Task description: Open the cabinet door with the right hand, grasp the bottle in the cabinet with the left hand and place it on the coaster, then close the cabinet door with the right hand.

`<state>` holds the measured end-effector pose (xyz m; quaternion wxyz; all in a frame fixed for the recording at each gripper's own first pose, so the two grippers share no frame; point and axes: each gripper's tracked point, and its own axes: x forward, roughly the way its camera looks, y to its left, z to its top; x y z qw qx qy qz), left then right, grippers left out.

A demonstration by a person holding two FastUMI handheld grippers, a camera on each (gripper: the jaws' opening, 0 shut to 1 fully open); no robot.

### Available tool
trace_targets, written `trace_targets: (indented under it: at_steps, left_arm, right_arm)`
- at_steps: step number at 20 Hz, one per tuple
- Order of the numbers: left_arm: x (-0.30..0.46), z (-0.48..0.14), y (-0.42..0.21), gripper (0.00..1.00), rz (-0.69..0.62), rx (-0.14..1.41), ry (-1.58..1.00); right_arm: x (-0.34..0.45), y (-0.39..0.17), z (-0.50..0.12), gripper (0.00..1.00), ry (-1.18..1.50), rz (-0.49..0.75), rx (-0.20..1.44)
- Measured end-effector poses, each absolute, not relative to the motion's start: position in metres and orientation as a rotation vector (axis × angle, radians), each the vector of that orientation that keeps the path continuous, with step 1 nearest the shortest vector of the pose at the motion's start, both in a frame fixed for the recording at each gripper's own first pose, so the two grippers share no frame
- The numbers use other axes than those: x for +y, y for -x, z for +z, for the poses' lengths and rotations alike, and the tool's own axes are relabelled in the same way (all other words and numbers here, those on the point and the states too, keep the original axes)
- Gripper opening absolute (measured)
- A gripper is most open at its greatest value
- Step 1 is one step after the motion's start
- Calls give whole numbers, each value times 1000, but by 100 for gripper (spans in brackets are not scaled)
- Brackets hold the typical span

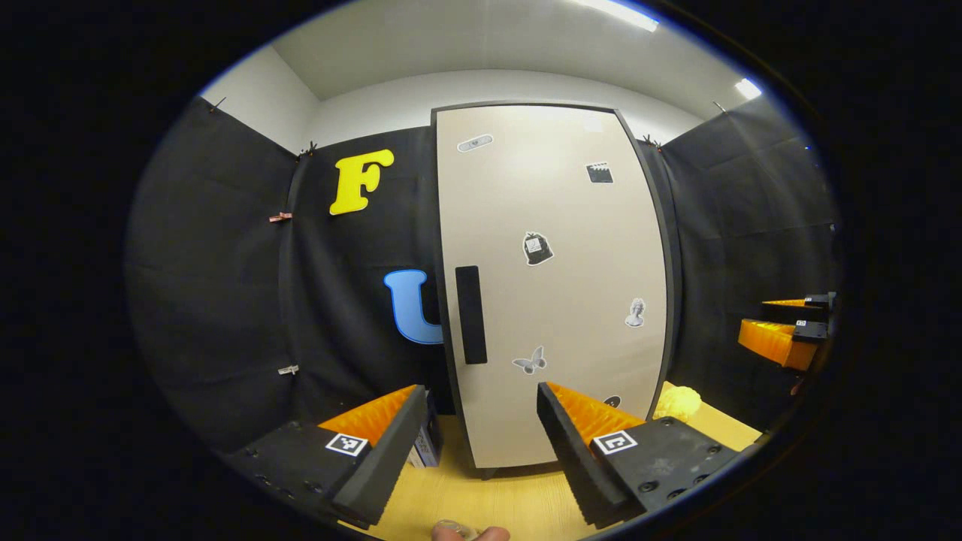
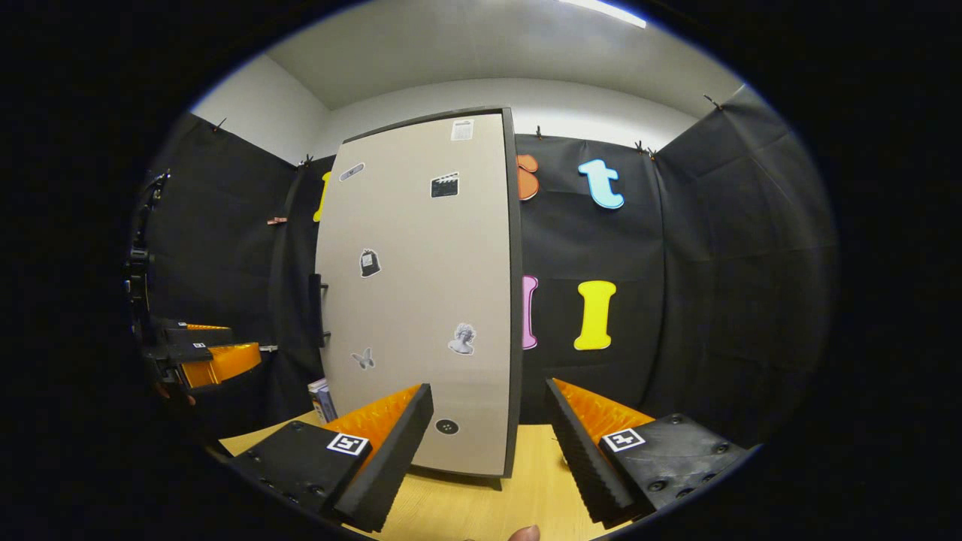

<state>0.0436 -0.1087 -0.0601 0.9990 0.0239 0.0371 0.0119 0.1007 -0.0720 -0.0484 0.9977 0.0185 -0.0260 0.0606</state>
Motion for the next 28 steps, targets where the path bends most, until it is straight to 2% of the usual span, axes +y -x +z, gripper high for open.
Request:
trace_targets:
  at_steps: [6, 14, 20, 21, 23, 28]
  left_arm:
    - [-117, -84, -32, 93, 70, 124, -25]
    - [-116, -81, -24, 93, 119, 107, 21]
    - [-160, -78, -16, 94, 110, 80, 34]
    - [-170, -76, -17, 94, 102, 70, 44]
    - [-190, -73, -18, 94, 97, 57, 59]
    - [-239, -59, -27, 95, 63, 14, 86]
  right_arm:
    - [-66, -127, -56, 97, -3, 121, -40]
    - [-73, -115, -56, 98, -25, 151, -51]
    - [-94, -110, -56, 97, -36, 174, -79]
    - [-99, -110, -57, 100, -36, 174, -82]
    - [-111, -114, -61, 97, -36, 178, -81]
    - [-157, -135, -53, 97, -27, 136, -118]
